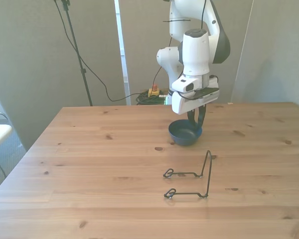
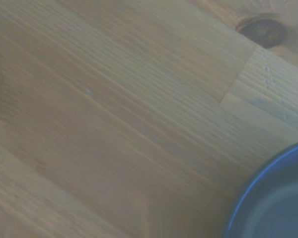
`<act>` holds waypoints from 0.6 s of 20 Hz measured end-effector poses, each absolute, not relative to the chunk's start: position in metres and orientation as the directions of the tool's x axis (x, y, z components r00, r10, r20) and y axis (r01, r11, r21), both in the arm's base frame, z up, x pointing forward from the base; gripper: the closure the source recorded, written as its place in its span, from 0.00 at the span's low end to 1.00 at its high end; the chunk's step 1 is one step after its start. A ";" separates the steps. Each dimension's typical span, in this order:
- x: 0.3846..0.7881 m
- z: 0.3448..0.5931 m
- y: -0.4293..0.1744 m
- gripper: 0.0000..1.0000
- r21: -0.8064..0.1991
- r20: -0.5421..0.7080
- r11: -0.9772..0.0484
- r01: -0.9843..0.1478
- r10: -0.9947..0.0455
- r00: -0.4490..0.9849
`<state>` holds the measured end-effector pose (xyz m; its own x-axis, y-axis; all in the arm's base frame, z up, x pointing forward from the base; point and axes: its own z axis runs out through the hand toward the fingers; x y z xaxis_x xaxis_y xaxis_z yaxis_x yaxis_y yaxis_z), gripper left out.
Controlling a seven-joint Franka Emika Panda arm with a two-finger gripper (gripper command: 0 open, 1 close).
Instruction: Unload the bowl
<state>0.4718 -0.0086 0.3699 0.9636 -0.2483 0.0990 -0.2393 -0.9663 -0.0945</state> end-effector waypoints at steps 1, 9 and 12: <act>0.472 0.370 -0.009 0.00 -0.095 0.100 -0.966 -0.239 -0.248 0.964; 0.481 0.384 -0.016 0.00 -0.106 0.128 -0.956 -0.274 -0.287 0.950; 0.488 0.400 -0.024 0.00 -0.116 0.159 -0.944 -0.309 -0.325 0.932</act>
